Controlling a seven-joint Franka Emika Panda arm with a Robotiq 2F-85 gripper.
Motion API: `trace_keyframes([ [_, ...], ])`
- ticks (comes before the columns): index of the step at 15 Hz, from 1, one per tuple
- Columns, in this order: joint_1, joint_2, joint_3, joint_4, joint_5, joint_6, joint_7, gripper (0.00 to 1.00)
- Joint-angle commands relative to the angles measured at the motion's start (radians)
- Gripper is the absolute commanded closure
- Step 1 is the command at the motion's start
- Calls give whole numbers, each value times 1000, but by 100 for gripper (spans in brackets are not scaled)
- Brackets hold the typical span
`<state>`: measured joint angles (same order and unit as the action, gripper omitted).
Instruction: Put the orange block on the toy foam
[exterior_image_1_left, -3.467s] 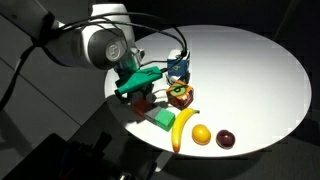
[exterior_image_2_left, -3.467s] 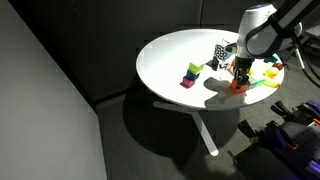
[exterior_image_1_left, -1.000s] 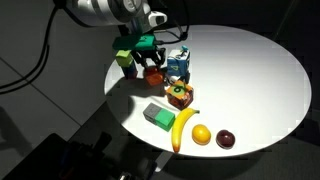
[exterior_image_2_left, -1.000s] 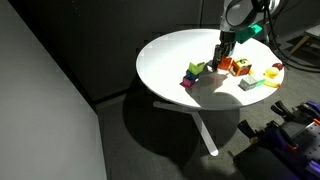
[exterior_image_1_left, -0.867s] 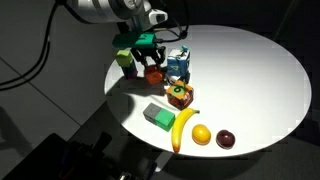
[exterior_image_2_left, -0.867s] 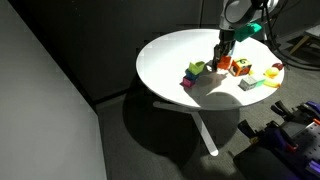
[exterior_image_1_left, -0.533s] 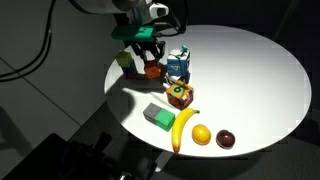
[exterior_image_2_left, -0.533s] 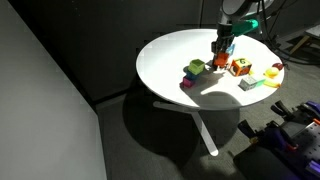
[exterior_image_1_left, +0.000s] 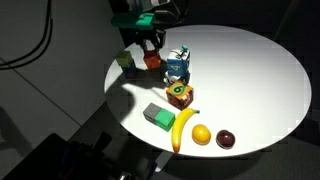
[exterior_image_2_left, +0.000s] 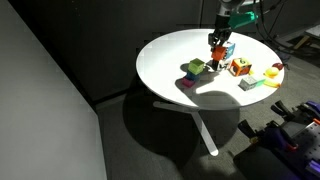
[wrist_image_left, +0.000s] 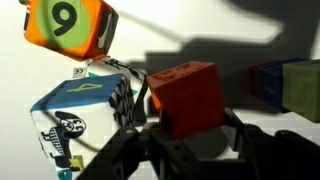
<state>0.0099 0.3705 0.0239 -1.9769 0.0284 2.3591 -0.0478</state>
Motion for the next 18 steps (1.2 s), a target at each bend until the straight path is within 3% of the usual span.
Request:
trace_keyframes([
  [1,-13,-26,9,36,47,-55,8,72],
  [10,-15,-47,-3,51,70,-51,6,72],
  [11,-15,-50,-3,51,70,-51,6,47],
  [18,-14,-41,-2,49,70,-50,6,47],
])
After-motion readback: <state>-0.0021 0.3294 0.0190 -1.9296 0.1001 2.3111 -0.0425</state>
